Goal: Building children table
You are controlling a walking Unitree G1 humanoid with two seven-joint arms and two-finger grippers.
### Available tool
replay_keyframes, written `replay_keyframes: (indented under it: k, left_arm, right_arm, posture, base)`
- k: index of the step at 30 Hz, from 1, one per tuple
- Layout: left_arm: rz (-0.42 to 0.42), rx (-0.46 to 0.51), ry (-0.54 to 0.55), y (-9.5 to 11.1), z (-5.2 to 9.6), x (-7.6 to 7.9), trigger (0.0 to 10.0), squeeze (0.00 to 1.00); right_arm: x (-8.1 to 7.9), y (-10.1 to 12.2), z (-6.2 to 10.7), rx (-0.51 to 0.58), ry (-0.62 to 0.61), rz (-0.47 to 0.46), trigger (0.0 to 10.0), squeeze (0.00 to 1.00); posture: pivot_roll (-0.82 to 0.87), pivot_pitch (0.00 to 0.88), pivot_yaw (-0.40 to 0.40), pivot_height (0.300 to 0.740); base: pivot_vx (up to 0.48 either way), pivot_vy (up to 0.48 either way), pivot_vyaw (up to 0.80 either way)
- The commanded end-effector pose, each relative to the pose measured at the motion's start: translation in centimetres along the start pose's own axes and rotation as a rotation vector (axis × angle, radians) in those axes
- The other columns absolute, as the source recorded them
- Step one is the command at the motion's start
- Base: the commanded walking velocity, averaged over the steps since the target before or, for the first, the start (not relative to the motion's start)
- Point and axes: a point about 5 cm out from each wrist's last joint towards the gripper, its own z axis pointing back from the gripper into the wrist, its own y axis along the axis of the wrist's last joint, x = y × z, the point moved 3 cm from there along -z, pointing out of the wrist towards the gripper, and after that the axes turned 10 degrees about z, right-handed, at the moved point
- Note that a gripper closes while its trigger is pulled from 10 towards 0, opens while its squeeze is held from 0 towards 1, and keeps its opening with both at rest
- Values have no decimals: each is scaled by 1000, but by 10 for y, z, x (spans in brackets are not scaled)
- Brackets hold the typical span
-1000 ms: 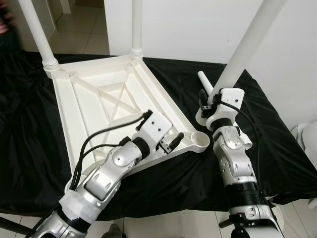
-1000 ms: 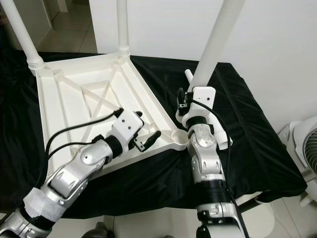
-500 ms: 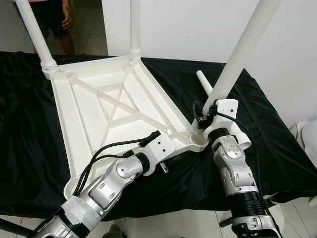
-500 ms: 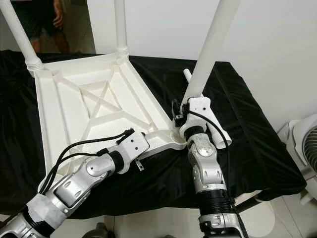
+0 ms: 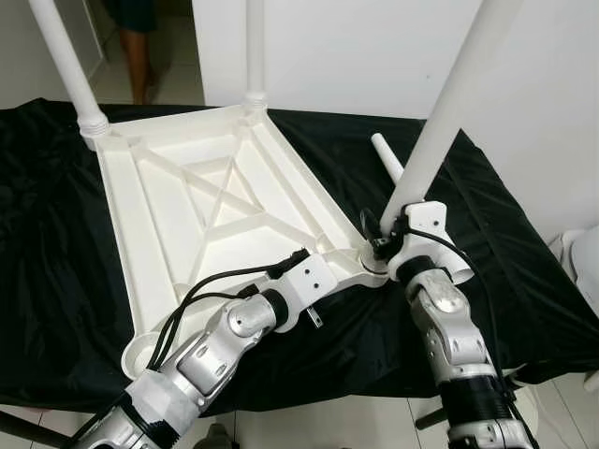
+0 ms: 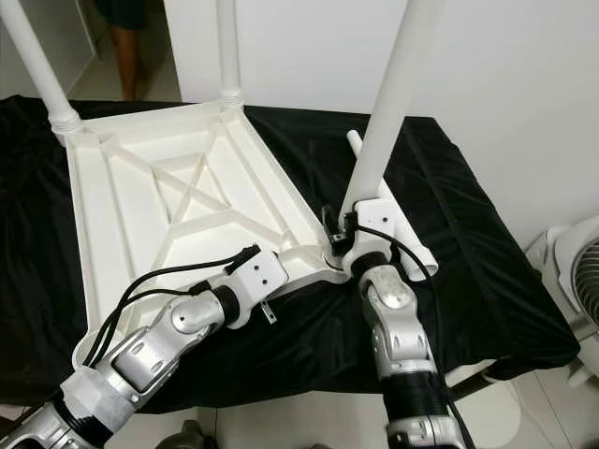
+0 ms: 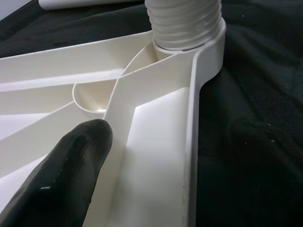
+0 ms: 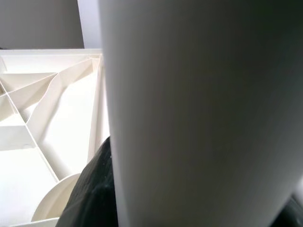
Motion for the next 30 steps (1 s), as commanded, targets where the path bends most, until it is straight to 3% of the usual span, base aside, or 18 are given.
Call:
replay_keyframes:
  k: [1, 11, 17, 30]
  left_arm:
    - [4, -32, 12, -6, 0, -3, 10000, 0]
    - [6, -24, 7, -2, 0, -5, 10000, 0]
    - [5, -22, 6, 0, 1, -5, 10000, 0]
    - [6, -25, 1, 0, 4, -5, 10000, 0]
  right_arm:
    - [-1, -6, 4, -27, 14, 5, 10000, 0]
    - [-3, -15, 15, -35, 69, 27, 10000, 0]
    - [-13, -12, 25, 21, 183, 87, 10000, 0]
    - [-14, -23, 40, 4, 246, 122, 10000, 0]
  posture:
    - [102, 43, -30, 740]
    - [102, 49, -22, 740]
    - [103, 52, -19, 740]
    - [105, 63, -4, 740]
  base:
    - [0, 0, 0]
    - [0, 0, 0]
    - [0, 0, 0]
    - [0, 0, 0]
